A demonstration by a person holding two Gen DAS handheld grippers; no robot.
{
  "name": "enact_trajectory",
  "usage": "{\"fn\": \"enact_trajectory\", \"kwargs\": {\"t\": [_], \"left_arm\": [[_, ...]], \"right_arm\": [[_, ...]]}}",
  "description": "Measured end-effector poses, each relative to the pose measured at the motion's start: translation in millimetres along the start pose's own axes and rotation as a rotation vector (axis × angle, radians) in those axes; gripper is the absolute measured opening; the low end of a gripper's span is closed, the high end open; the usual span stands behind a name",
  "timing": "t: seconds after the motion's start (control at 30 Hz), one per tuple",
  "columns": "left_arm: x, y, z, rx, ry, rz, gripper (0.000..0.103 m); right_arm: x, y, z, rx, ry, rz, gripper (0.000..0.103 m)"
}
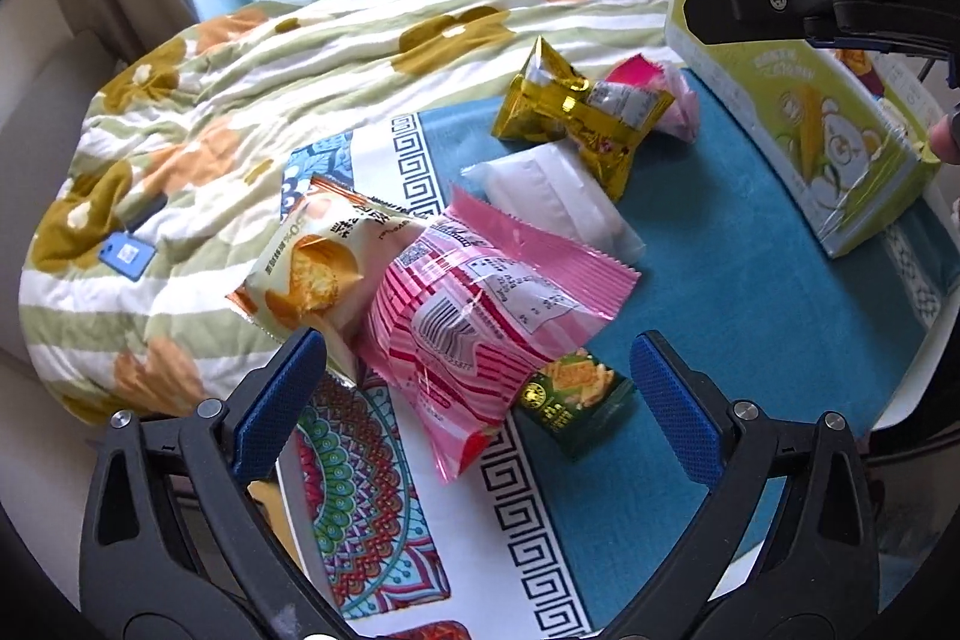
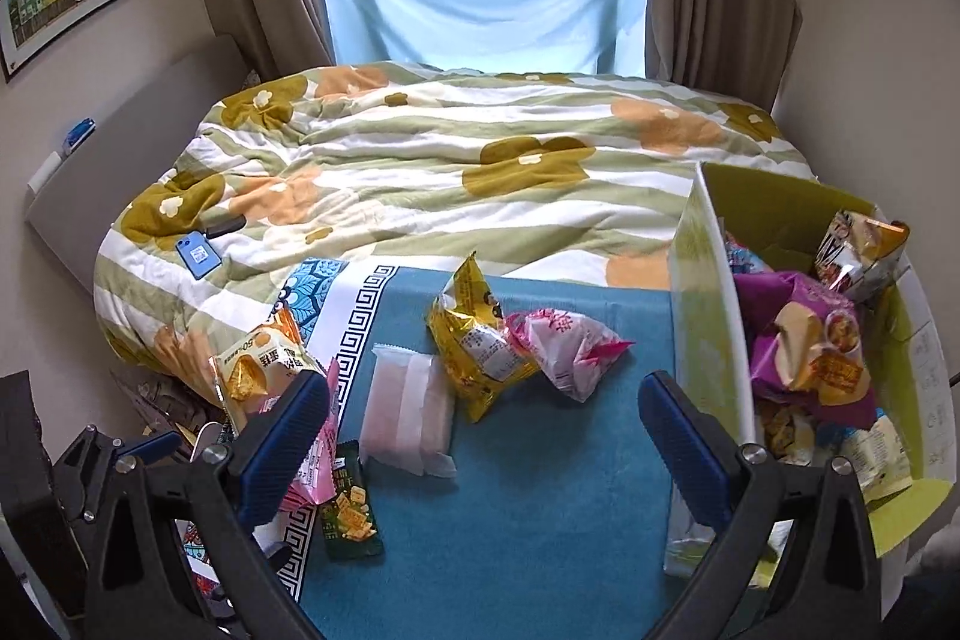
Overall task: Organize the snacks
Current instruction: 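Grasp a pink bag with the left gripper while the right grasps a gold bag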
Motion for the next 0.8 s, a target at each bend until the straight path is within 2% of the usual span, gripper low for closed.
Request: {"fn": "enact_trajectory", "kwargs": {"t": [0.17,0.23,0.3,0.5,0.63,0.8], "left_arm": [[-7,-29,-6,-0.055,-0.053,0.027,0.095],[-9,-39,-9,-0.074,-0.057,0.040,0.095],[-11,-47,-11,-0.089,-0.050,0.058,0.090],[-18,-60,-12,-0.142,-0.006,0.092,0.089],[-21,-65,-13,-0.180,-0.002,0.106,0.088],[-23,-67,-13,-0.207,0.012,0.106,0.081]], "right_arm": [[-2,-29,5,0.029,0.010,0.044,0.103],[-7,-39,7,0.045,0.051,0.051,0.103],[-14,-49,7,0.047,0.092,0.059,0.103],[-39,-80,9,0.033,0.259,0.085,0.103],[-50,-101,11,0.015,0.368,0.126,0.103],[-54,-125,15,0.002,0.452,0.187,0.103]]}}
Point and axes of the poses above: each gripper's, at about its wrist camera, not at the fingertips, and y roughly against the way its jaws point, z to its left, x to its underside, the point moved 4 cm from there along -y, roughly the way its jaws point, and after that the axes turned 7 degrees about z, right-handed, at the moved point
